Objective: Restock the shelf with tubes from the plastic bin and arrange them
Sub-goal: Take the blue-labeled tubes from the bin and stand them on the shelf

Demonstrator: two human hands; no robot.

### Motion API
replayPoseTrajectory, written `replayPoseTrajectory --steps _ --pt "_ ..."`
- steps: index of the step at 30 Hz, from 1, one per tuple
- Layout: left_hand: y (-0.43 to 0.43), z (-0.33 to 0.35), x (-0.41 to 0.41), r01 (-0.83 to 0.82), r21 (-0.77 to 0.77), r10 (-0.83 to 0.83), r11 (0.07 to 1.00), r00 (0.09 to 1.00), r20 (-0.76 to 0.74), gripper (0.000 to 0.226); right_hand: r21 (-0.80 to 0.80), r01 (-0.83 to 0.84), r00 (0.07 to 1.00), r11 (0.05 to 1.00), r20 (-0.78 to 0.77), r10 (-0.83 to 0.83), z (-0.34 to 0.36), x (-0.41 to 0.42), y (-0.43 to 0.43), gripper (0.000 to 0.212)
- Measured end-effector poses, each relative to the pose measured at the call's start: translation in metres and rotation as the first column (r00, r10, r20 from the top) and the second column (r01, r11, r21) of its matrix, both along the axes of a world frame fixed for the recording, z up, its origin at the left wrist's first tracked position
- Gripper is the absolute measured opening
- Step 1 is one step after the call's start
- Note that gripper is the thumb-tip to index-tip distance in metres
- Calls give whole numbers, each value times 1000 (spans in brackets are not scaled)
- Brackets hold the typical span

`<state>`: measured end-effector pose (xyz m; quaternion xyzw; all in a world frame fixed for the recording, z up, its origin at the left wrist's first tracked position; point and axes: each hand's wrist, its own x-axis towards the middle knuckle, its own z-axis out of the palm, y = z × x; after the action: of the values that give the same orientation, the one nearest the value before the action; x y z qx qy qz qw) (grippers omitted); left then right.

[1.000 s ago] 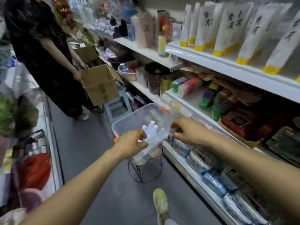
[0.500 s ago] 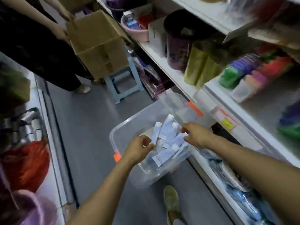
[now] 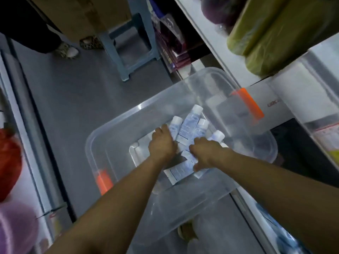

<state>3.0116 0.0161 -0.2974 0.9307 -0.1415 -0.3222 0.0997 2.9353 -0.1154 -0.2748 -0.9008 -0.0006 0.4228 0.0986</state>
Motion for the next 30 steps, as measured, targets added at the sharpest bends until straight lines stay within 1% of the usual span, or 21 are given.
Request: replayPoseTrajectory --steps 2,4,5,6,8,10,12,14,16,18,20,22,24,25,27,28,30 --pt "-9 -16 6 -4 75 -1 997 997 72 61 -43 -71 997 997 -10 71 -9 -1 4 64" --pt "-17 -28 10 9 113 -24 994 991 134 59 -70 -134 991 989 20 135 -15 -1 8 62" --pt "-19 -32 11 23 115 -39 993 989 142 58 -68 -151 987 986 35 154 -16 -1 9 59" --pt "-19 -36 14 25 109 -39 994 992 121 58 -63 -161 985 985 48 165 -17 -1 9 57" --pt "-15 -38 21 -37 66 37 997 999 1 66 -52 -182 982 982 43 184 -13 -1 8 55" --pt "-8 -32 28 -94 36 98 995 988 -120 69 -37 -198 980 980 -2 198 -2 -1 6 52" --pt "0 -16 29 -162 -22 155 986 968 -198 69 -42 -189 981 981 -54 187 12 -3 6 48" --pt "8 6 25 -246 -107 214 963 946 -243 66 -58 -96 992 994 -82 91 27 -7 8 44" --pt "19 30 19 -308 -192 260 932 935 -241 54 -77 44 997 996 -68 -49 47 -12 12 41" --pt "31 54 9 -397 -296 330 869 910 -250 51 -67 161 986 985 -42 -164 68 -19 19 44" --pt "47 80 -4 -481 -382 397 789 874 -281 50 -19 322 946 947 -27 -322 89 -32 26 48" --pt "65 107 -18 -526 -439 421 729 849 -320 45 29 494 869 869 6 -495 110 -46 35 55" --pt "82 137 -34 -549 -473 414 688 834 -366 37 107 644 761 757 4 -648 129 -62 46 69" --pt "90 153 -44 -555 -499 409 666 831 -378 32 158 708 697 688 -3 -717 138 -70 52 71" --pt "107 186 -64 -556 -568 393 607 831 -395 22 309 792 562 527 -31 -826 161 -87 66 59" --pt "116 203 -74 -571 -599 384 561 821 -423 18 384 811 497 442 -53 -866 174 -97 73 54" --pt "135 229 -92 -635 -612 353 471 772 -529 16 478 836 360 271 -103 -927 199 -119 88 41"
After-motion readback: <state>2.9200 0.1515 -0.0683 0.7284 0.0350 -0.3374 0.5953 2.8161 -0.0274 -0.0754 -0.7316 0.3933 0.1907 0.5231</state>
